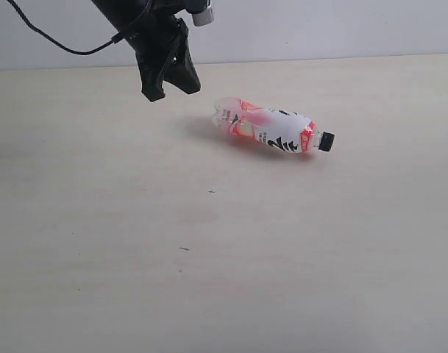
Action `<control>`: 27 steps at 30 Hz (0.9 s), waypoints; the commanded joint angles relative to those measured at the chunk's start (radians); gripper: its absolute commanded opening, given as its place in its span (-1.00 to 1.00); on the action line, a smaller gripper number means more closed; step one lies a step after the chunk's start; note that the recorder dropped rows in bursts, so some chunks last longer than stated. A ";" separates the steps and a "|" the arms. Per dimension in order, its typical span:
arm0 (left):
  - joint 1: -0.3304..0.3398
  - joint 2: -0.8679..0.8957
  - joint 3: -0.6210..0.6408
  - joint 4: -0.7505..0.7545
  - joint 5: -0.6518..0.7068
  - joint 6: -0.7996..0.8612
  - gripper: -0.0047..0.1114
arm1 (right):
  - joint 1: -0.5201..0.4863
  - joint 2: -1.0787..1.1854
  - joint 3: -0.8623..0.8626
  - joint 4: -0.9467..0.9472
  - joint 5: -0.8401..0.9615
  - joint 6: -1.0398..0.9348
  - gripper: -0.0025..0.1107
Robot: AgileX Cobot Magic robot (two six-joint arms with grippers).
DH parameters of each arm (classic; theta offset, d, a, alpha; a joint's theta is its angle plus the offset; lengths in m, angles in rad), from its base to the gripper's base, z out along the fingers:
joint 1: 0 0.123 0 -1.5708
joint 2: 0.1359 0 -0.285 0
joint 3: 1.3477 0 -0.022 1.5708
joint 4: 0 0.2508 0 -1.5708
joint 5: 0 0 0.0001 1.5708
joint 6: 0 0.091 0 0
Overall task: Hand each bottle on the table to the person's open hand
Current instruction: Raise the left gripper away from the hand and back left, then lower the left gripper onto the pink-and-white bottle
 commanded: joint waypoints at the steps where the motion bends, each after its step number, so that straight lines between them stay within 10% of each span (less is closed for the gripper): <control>1: 0.002 -0.007 0.006 -0.009 -0.002 -0.032 -0.92 | 0.003 -0.006 0.004 -0.004 -0.008 0.000 -0.96; 9: 0.001 -0.011 0.048 -0.052 0.026 -0.324 -0.92 | 0.003 -0.006 0.004 -0.004 -0.008 0.000 -0.96; 27: 0.001 -0.079 0.146 -0.123 -0.022 -0.389 -0.92 | 0.003 -0.006 0.004 -0.004 -0.008 0.000 -0.96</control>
